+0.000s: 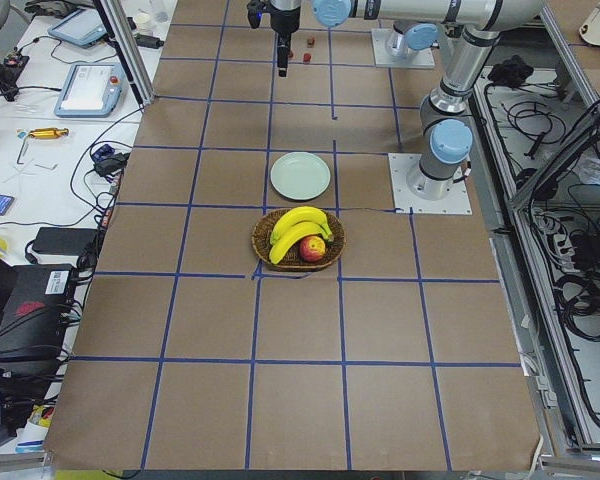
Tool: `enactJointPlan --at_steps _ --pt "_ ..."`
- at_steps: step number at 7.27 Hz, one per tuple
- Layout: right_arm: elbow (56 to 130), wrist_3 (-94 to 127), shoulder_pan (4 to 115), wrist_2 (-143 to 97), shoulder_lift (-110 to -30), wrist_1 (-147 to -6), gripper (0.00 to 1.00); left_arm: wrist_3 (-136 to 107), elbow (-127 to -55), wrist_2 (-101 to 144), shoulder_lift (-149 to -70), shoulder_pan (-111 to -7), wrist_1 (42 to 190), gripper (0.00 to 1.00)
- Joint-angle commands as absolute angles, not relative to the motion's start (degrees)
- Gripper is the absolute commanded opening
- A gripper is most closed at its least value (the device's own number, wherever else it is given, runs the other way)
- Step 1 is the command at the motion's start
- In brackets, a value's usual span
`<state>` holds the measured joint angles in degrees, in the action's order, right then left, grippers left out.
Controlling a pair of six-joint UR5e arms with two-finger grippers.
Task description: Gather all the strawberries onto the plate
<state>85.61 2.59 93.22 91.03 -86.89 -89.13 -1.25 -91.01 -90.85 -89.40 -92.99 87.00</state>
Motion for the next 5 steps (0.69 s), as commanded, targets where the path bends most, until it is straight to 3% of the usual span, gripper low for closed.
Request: enactJointPlan --at_steps 1,5 --pt "86.22 1.93 93.16 91.14 -86.84 -89.12 1.00 -1.32 -91.84 -90.70 -89.39 -92.99 85.79 1.00" --pt "86.31 2.02 93.08 91.14 -86.75 -90.09 1.00 -1.32 -92.29 -90.62 -89.03 -92.99 86.04 1.00"
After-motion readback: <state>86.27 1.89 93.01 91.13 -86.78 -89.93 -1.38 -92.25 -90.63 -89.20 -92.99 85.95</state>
